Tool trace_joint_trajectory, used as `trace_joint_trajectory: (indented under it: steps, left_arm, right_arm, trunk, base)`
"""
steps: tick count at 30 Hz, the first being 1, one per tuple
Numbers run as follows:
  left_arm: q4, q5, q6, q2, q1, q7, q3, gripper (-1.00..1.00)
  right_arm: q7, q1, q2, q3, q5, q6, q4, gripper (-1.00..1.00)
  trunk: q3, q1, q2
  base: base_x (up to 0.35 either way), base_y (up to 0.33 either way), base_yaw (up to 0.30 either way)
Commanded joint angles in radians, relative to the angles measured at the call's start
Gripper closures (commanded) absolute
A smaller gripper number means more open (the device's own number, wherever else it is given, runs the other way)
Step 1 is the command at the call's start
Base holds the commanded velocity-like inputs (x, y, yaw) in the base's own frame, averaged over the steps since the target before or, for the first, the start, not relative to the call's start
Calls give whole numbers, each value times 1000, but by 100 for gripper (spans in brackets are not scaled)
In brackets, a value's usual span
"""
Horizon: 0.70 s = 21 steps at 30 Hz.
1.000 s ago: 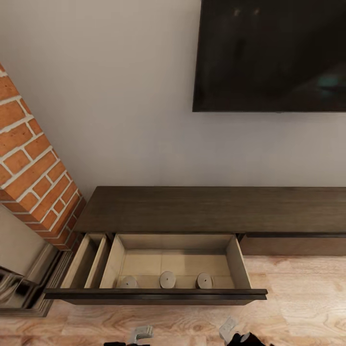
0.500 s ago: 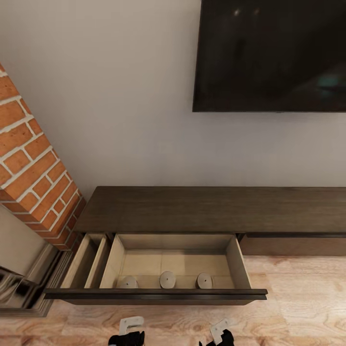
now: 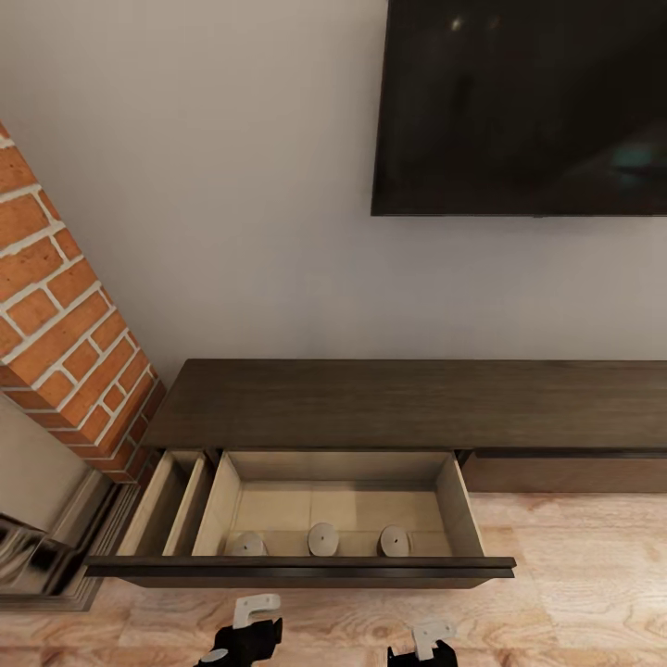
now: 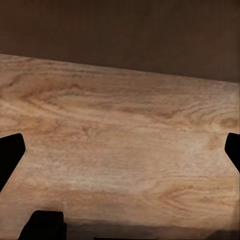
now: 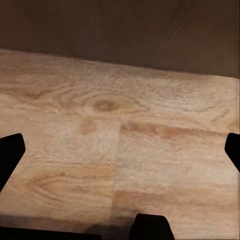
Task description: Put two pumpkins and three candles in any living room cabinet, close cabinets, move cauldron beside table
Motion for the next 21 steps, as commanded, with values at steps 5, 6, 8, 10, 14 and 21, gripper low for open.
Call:
trace_joint_trajectory:
  steps: [5,6,8,10,14,21]
  left_arm:
    - [1,-1,-53,5,0,-3,-2,-100]
    - [1,-1,-54,5,0,-3,-2,-100]
    - [1,-1,-55,6,0,-4,-1,-100]
    - [1,-1,-55,6,0,-5,0,-100]
    - [1,-1,-55,6,0,-5,1,-100]
    - [-6,-1,-55,2,0,-5,0,-100]
  right_arm:
    - [-1,-2,0,0,0,2,-2,-100]
    - [-1,-3,1,1,2,2,-2,-100]
    - [-2,-9,-1,2,3,6,-6,-100]
    - [-2,-14,-4,1,0,8,-8,-100]
    - [-2,-16,-6,1,-2,9,-9,-100]
    - [-2,-21,-8,-1,-4,9,-11,-100]
  trunk:
    - [0,0,0]
    - [0,0,0]
    - [0,0,0]
    - [0,0,0]
    - [0,0,0]
    - [0,0,0]
  base:
    - [0,0,0]
    - [0,0,0]
    - [0,0,0]
    - [0,0,0]
    - [0,0,0]
    - [0,0,0]
